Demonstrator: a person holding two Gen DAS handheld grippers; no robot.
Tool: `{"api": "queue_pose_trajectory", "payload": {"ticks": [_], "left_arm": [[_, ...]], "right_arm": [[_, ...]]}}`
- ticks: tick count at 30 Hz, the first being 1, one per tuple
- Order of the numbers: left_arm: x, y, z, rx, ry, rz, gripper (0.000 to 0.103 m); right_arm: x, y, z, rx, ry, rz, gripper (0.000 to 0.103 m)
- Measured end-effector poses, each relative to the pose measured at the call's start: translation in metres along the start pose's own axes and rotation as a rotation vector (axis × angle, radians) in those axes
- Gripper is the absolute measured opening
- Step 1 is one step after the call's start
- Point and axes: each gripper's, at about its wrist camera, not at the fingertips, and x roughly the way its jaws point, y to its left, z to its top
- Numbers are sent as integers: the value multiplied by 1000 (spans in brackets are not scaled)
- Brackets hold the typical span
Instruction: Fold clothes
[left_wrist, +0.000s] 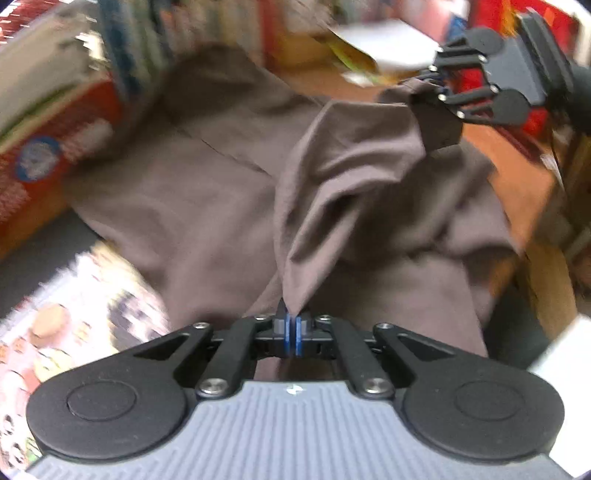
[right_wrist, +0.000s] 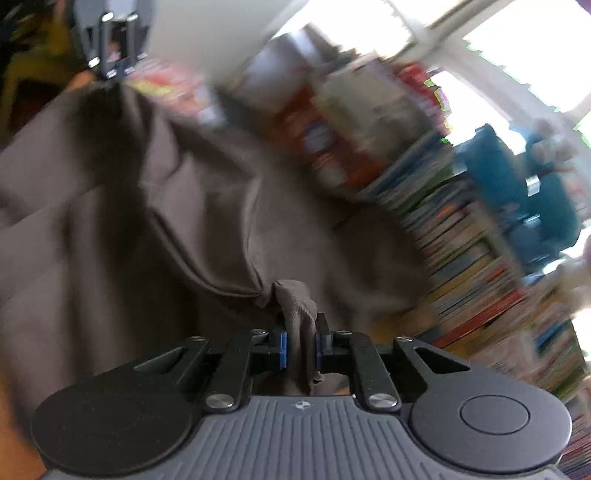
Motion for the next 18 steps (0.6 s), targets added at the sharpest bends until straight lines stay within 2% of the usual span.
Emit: {"api": "queue_pose_trajectory", "payload": {"ticks": [3,5,6,7,10,13,15,17,18], "left_arm": [[8,-12,-10,19,49,-28,0],[11,-13,-13,24,69,-21,0],[9,-12,-12,19,67,-15,0],[6,-10,-11,12,62,-9,0],[-10,-3,-5,-22,3,14,3],[-26,3,4,-49,-54,40,6],[-33,2,8,-50,-72,60,6],[-36,0,8,-51,-74,61,15],[-34,-1,6,-51,-65,54,18]], "right_arm": [[-11,9,-11,43,51,46,20],[-19,6,-16,117,65,67,35],[-24,2,-17,170,61,88,50],[-32,-3,-17,232,48,114,61],[-55,-23,-9,426,-29,119,80],[-54,-36,8,498,-75,78,88],[-54,-44,19,545,-106,50,88],[-37,-38,26,541,-58,71,84],[-25,-31,29,528,-18,92,75]]}}
